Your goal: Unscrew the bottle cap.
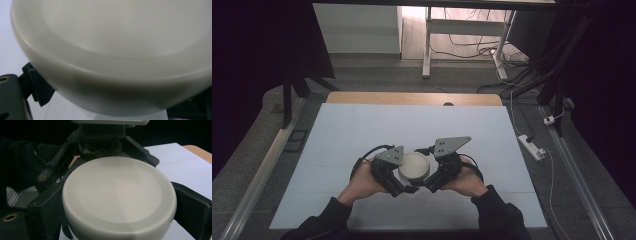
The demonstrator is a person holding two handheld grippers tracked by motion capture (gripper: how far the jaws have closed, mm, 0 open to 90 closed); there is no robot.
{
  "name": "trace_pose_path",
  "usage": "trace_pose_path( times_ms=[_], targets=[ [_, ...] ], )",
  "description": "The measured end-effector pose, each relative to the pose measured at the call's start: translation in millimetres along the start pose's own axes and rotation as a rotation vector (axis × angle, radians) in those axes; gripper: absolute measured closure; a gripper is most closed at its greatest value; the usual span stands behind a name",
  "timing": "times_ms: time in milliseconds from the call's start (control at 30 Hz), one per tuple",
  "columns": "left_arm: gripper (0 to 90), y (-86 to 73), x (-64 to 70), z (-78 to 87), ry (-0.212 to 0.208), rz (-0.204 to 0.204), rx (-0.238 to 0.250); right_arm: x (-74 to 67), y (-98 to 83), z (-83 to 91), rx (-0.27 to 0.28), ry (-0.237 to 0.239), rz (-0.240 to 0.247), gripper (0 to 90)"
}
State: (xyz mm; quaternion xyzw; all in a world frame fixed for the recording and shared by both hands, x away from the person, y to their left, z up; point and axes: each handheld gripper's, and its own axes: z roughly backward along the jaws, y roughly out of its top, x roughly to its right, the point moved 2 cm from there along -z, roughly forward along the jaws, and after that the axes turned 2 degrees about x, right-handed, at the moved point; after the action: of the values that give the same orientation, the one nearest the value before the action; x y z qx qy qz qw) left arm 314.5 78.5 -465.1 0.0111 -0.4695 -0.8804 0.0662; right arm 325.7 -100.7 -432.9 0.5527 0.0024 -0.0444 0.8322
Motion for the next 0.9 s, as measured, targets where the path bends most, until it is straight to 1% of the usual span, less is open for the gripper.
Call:
trace_pose_path(
  times_ms=[33,100,200,233,333,500,733,900],
  targets=[
    [7.6,-0.1,0.1,-0.5,0.0,0.0,0.0,-0.5,-0.3,0.0,-0.007,0.007,0.01,7.0],
    [7.6,-0.7,-0.4,-0.8,-0.002,0.003,-0.003,-1.1,-0.5,-0.3,-0.011,0.001,0.015,7.0],
    [7.6,-1.0,-0.7,-0.4,-0.001,0.003,-0.005,-0.6,-0.7,-0.7,-0.006,-0.003,0.007,7.1],
    [7.6,-1.0,-0.6,-0.4,-0.002,0.002,-0.005,-0.3,-0.7,-0.7,-0.001,0.004,-0.008,7.1],
    [7.6,-1.2,-0.5,-0.7,-0.006,-0.001,-0.005,0.0,-0.5,0.2,0.005,0.012,-0.01,7.1],
    [7.6,-1.6,-0.3,-1.5,-0.004,-0.004,-0.013,-0.8,1.3,2.1,0.02,0.012,-0.011,7.1],
    [7.6,-2.2,-1.2,-1.3,0.006,-0.001,-0.016,-1.5,3.1,3.7,0.024,0.005,-0.003,7.1],
    [7.6,-3.6,-2.6,-1.8,0.016,0.004,-0.021,-2.0,4.8,5.7,0.025,-0.008,0.004,7.1]
  ],
)
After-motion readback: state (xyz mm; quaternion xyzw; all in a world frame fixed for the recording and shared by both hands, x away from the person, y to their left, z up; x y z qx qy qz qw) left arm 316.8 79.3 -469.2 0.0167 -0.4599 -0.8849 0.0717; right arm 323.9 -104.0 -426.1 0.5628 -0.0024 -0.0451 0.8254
